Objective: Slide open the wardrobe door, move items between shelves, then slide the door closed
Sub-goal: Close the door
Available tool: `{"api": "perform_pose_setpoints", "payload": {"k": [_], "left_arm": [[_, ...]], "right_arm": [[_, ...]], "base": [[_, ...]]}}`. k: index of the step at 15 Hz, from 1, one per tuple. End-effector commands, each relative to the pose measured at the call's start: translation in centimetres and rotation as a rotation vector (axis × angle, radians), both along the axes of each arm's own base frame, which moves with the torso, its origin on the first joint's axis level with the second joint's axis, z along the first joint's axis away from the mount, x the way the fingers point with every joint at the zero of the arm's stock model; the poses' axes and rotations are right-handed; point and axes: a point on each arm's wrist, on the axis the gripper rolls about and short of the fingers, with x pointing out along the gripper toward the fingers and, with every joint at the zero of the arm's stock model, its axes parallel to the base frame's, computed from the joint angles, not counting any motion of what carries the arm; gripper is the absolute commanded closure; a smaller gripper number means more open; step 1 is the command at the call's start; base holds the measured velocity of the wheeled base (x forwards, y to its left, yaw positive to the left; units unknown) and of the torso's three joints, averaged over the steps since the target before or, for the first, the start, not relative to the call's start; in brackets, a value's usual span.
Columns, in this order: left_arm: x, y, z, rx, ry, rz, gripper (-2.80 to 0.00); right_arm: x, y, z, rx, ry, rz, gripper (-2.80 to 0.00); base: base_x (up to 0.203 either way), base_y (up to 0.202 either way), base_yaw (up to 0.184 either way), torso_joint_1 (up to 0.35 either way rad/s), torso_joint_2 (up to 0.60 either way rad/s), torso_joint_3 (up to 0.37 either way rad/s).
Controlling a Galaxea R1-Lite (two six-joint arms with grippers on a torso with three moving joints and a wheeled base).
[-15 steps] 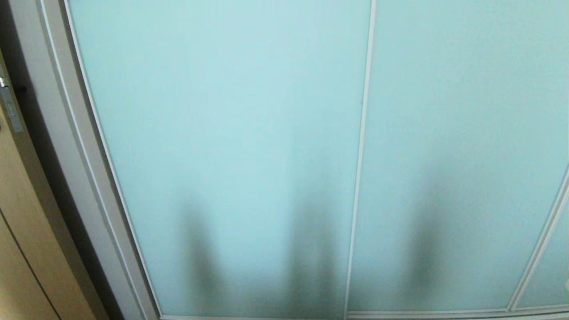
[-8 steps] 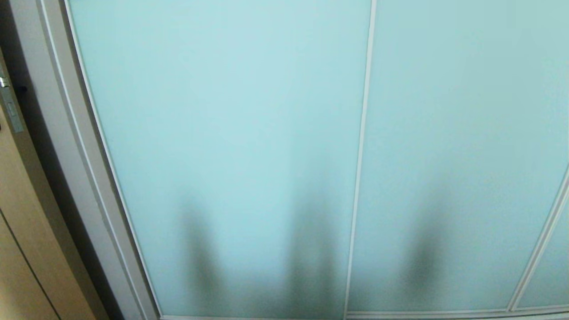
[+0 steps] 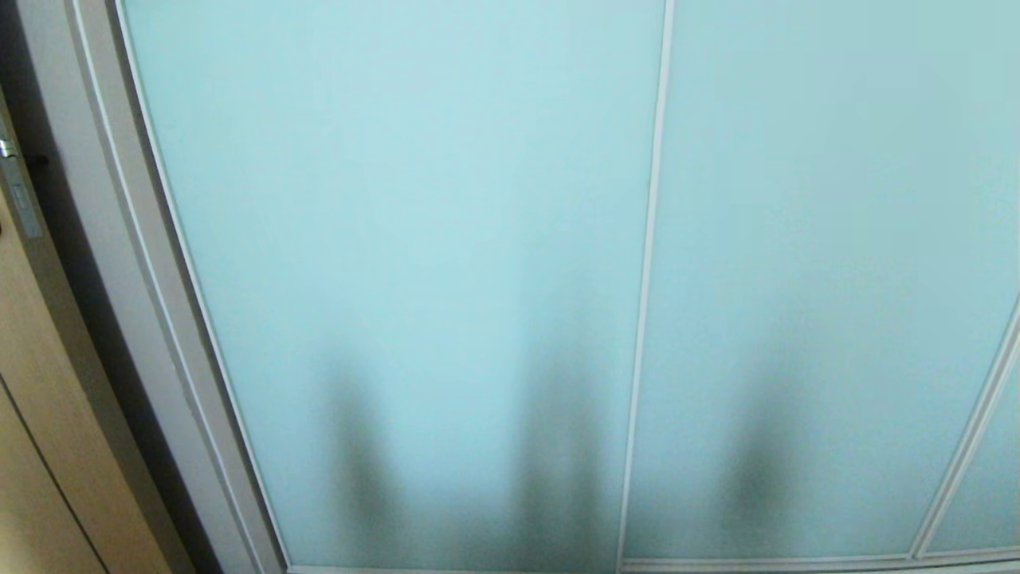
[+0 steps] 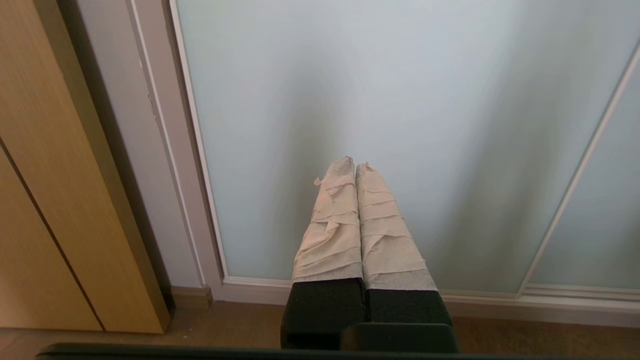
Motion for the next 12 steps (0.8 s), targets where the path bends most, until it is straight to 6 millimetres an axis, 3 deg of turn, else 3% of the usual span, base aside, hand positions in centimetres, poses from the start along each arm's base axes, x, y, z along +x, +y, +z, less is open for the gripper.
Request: {"api": "perform_pose_setpoints", "payload": {"k": [1,12], "left_arm": [[0.01,0.00,-0.04,-0.001,0.002,0.002,0.00],[0.01,0.00,-0.04,-0.001,0.002,0.002,0.00]], "right_arm": [[-0.07,0.00,-0.05,0.015,-0.008,-0.002,0.00],[-0.07,0.00,-0.06,0.038,-0.009,-0.002,0.00]], "base": [[0.000,0.000,0.000,0.000,0.00,0.000],[0.000,0.000,0.000,0.000,0.00,0.000]]}}
